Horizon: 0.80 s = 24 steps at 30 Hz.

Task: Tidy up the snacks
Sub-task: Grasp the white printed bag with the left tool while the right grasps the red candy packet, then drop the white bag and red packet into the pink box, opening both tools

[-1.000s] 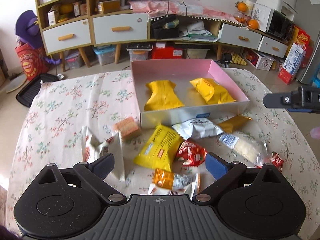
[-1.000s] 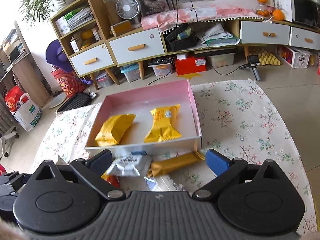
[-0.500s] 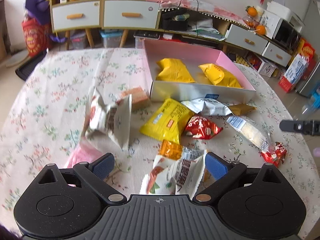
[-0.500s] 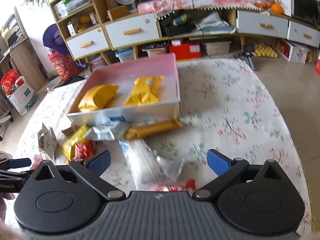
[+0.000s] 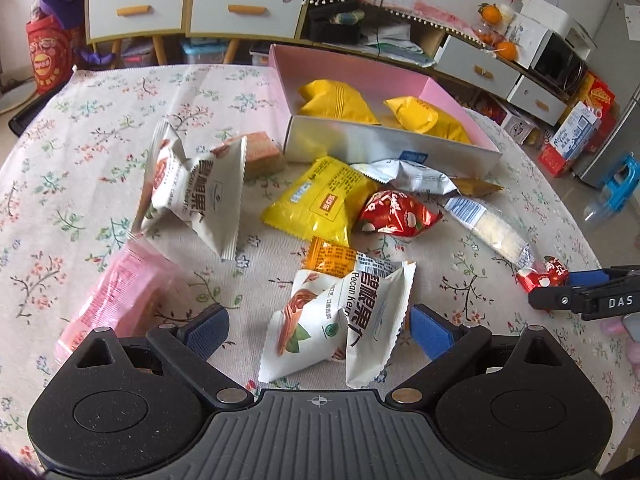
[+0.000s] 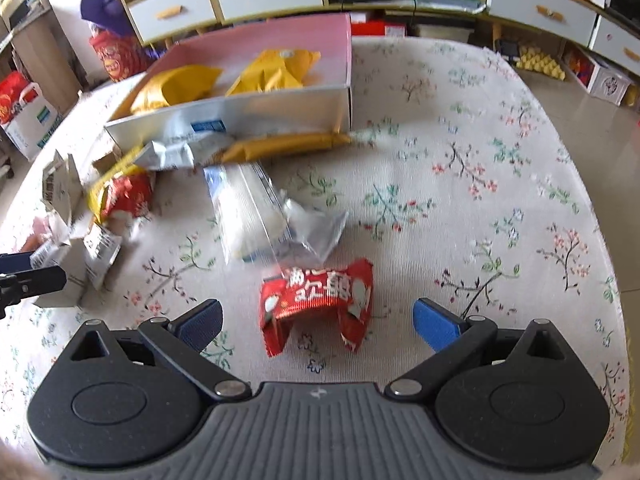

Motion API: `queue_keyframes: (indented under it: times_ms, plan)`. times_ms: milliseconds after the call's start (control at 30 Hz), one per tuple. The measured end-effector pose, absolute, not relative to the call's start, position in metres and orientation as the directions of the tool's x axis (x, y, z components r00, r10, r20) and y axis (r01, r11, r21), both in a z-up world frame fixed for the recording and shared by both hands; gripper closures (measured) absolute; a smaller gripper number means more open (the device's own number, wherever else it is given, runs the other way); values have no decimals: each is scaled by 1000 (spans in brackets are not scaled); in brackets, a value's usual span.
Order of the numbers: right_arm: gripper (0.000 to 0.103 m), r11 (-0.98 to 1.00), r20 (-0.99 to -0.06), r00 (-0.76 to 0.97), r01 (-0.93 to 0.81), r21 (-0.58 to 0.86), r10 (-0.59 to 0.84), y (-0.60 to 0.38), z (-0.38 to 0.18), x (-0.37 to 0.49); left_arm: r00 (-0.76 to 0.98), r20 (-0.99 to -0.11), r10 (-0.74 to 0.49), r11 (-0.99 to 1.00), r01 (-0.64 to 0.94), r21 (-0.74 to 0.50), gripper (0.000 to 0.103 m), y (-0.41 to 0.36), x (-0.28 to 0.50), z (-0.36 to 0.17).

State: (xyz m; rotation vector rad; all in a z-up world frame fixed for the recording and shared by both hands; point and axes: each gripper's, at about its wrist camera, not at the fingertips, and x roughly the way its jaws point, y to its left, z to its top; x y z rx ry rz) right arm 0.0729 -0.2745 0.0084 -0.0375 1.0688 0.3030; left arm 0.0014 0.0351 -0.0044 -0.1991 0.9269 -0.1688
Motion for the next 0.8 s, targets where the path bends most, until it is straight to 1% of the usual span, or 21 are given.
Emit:
queue_keyframes:
  times_ms: [133,233,333,400,433,500,533,600,667,800]
  plan:
    - [3,961,-877,430,-257,106,212,-272,4,72,583,-776,-239,966,63,-250,7,33,3,-7]
    - [5,960,-876,440,-268,84,199,-269,4,71,578,-781,-238,968,73,-241,11,30,4,-8]
    - [8,960,-876,443,-272,71,190,-268,4,72,573,-786,-232,970,79,-229,16,27,5,-10]
    - [14,960,-875,451,-277,50,176,-267,5,70,578,-785,-224,973,83,-216,22,26,5,-10]
    - [16,959,-874,454,-280,43,171,-267,5,70,579,-784,-222,973,85,-214,28,26,5,-10]
    - [24,958,-872,460,-283,34,167,-267,6,70,582,-782,-226,972,84,-218,34,26,5,-9]
    - [27,957,-870,464,-288,31,168,-267,6,70,581,-782,-226,972,83,-220,36,26,6,-8]
    - [40,953,-866,468,-301,30,175,-266,8,69,579,-784,-224,973,88,-213,38,25,6,-8]
    - [49,950,-865,468,-312,30,181,-266,9,70,578,-785,-222,974,93,-207,41,23,6,-7]
    - [57,950,-871,459,-312,29,177,-266,11,72,580,-782,-227,973,103,-206,42,21,5,-4]
